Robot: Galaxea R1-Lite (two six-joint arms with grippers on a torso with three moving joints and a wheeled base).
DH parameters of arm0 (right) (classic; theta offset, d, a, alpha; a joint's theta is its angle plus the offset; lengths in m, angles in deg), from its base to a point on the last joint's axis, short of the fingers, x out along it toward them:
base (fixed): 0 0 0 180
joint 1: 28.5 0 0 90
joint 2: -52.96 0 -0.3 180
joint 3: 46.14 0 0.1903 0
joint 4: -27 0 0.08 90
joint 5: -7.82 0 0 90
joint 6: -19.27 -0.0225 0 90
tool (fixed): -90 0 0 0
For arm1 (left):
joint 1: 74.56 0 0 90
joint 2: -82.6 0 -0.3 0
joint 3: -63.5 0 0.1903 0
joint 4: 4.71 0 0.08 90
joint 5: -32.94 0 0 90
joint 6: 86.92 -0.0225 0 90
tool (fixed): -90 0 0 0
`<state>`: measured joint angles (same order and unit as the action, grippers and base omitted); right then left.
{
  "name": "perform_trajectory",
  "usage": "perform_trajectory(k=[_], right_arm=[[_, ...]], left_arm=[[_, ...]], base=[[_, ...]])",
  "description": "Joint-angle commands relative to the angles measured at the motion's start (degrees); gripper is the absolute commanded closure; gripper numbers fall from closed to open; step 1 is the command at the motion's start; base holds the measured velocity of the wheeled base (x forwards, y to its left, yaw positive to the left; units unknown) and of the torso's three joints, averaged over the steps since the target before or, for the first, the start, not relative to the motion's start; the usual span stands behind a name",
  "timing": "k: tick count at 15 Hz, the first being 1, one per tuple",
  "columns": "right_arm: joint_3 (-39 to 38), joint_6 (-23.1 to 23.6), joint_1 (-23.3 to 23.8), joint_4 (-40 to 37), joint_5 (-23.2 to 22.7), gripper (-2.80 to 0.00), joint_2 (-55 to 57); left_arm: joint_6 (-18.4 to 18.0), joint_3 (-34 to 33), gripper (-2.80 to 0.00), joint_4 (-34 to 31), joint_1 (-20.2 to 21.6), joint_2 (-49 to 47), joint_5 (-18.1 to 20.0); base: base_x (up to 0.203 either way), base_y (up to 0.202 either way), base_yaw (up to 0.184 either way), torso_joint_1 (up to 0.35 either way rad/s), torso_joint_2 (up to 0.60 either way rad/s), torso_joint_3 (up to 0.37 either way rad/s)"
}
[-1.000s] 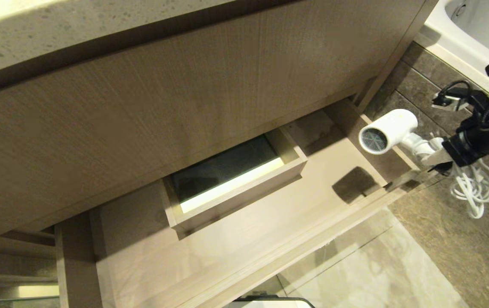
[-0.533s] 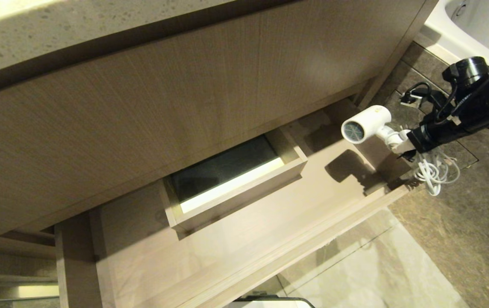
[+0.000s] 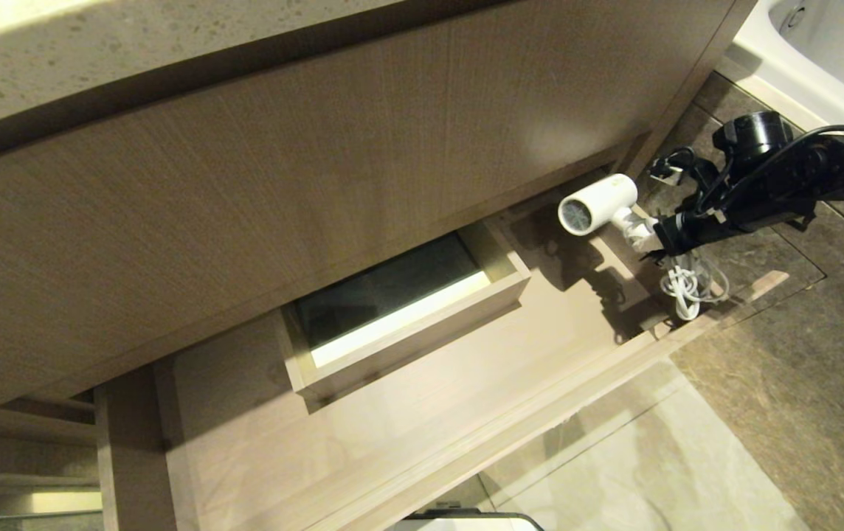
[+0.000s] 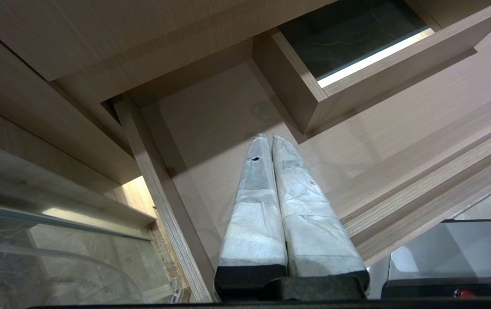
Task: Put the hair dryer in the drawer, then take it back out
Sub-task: Put it into the drawer
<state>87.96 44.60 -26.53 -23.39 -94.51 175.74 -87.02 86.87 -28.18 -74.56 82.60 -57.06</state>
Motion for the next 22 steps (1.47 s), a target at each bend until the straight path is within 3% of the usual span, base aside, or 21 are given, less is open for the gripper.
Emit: perform_trajectory(k=[1,5,12,22], right_arm=[[0.0,0.2,-0.6,1.0,-0.1,0.00,1.2],[-0.1,0.1,-0.6,7.0,0.0,0.00,3.7],[0.0,0.1,-0.3,10.4,0.0,0.00,8.5],[0.0,0.2,-0.4,25.6,0.2,0.00,15.6]], left_arm=[[0.0,0.0,0.00,0.0,0.0,0.1,0.0],[0.0,0.0,0.00,0.0,0.0,0.1,0.0],[0.0,0.0,0.00,0.0,0.0,0.1,0.0],[0.0,0.0,0.00,0.0,0.0,0.0,0.0]], base=[[0.000,0.000,0.000,0.000,0.00,0.000],[0.000,0.000,0.000,0.000,0.00,0.000],[0.000,0.000,0.000,0.000,0.00,0.000],[0.000,0.000,0.000,0.000,0.00,0.000]])
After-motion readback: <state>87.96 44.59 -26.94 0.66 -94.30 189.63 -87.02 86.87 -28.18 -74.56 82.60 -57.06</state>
